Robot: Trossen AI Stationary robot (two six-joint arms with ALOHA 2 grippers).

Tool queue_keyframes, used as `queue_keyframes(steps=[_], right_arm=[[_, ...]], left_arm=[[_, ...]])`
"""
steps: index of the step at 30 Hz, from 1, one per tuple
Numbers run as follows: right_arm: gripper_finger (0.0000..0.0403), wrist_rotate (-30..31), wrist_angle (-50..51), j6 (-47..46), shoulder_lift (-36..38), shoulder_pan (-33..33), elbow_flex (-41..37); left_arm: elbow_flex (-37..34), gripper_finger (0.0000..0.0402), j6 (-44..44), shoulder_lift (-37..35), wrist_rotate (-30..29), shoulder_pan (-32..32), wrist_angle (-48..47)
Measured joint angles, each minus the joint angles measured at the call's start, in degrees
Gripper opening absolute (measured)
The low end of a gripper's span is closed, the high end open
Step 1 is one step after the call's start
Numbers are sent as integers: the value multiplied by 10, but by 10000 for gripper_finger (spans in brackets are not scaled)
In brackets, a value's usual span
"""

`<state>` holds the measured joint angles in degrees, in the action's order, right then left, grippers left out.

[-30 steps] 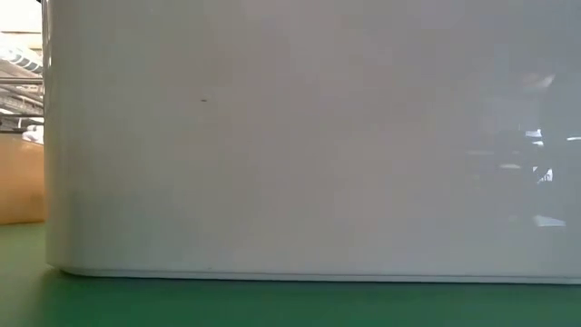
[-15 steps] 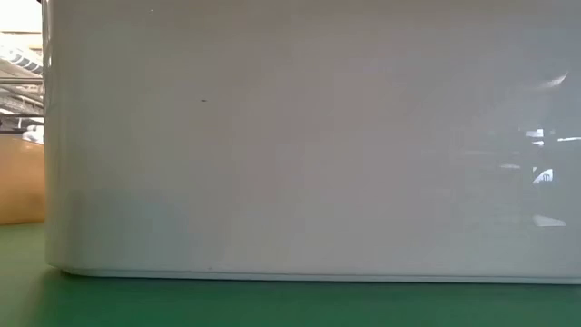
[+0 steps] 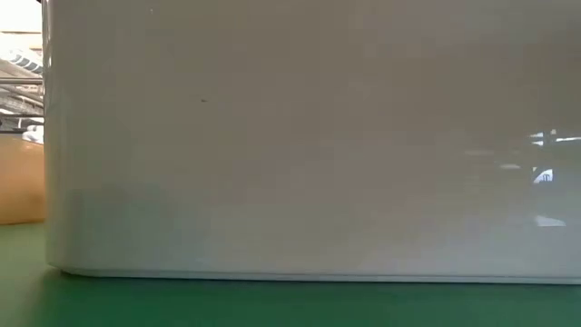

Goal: Sort produce into baskets
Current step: Put the eggplant into the left white bin

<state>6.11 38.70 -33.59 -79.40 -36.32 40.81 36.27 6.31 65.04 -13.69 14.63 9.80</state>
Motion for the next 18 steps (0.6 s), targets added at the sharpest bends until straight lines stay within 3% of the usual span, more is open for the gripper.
queue_keyframes(steps=[14, 18], right_arm=[[352, 29, -13, -43, 0, 0, -36], [333, 29, -13, -48, 0, 0, -43]], left_arm=[[0, 228, 3, 0, 0, 0, 1], [0, 228, 5, 0, 0, 0, 1]])
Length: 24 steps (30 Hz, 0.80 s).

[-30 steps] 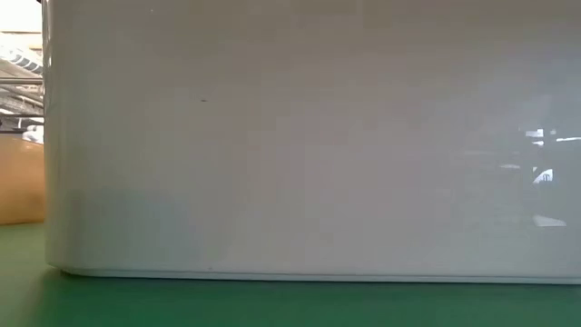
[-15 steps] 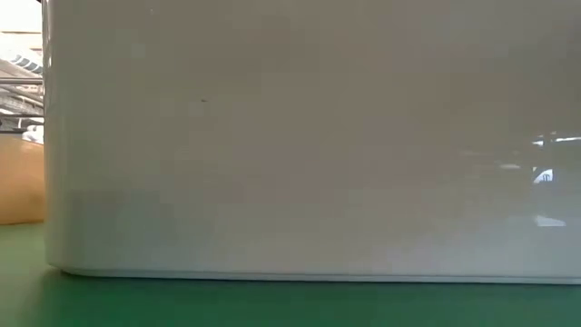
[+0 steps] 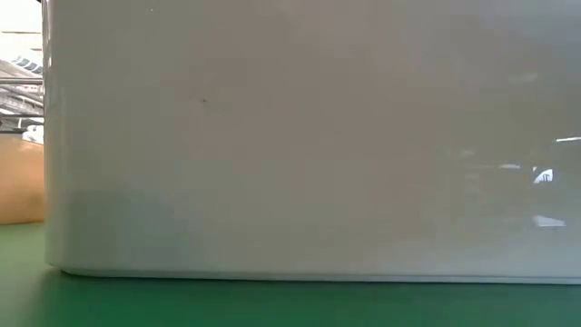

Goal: Sort produce into baskets
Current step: Put the eggplant into the left white bin

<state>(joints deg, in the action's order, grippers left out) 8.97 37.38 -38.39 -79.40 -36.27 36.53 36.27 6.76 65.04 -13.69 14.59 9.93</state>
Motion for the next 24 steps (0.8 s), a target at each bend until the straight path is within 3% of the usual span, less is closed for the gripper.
queue_keyframes(steps=[17, 24], right_arm=[[118, 2, -18, -15, 0, 0, -1], [65, -24, 19, -15, 0, 0, 13]], left_arm=[[0, 228, 11, 0, 0, 0, 0], [0, 228, 12, 0, 0, 0, 0]])
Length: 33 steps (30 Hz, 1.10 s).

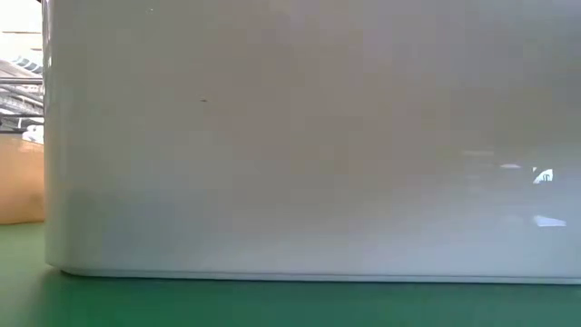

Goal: Sort produce into baskets
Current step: Put the eggplant into the left white bin

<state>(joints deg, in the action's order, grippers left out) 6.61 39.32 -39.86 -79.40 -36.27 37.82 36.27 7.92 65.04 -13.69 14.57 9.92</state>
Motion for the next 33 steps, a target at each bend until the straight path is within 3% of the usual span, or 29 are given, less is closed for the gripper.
queue_keyframes(steps=[8, 17, 22, 33], right_arm=[[69, -73, 141, -4, 0, 33, 72], [70, -131, 180, -74, 0, 193, 165], [70, -146, 108, -119, 0, 317, 214], [70, -140, -201, -225, -25, 551, 234]], left_arm=[[0, 228, 3, 0, 0, 0, 0], [0, 228, 3, 0, 0, 0, 0], [0, 228, 3, 0, 0, 0, 0], [0, 228, 0, 0, 0, 0, 1]])
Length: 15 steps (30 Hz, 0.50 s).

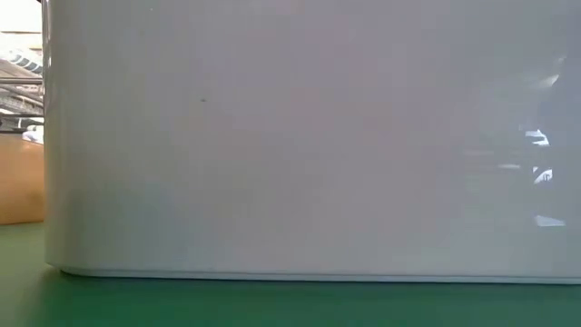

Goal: Sort produce into baskets
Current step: Put the eggplant into the left white bin

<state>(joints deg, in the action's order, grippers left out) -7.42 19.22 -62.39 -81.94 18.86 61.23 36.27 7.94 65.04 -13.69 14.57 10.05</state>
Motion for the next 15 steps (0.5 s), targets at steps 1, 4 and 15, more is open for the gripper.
queue_keyframes(steps=[1, 4, 15], right_arm=[[70, 0, -19, -6, -13, 15, 0], [70, -6, -67, -32, -60, 50, 1], [70, -93, 36, 23, -243, 66, 187]], left_arm=[[0, 228, 0, 0, 0, 0, 2], [0, 228, 0, 0, 0, 0, 3], [0, 228, -1, 0, 0, 0, 16]])
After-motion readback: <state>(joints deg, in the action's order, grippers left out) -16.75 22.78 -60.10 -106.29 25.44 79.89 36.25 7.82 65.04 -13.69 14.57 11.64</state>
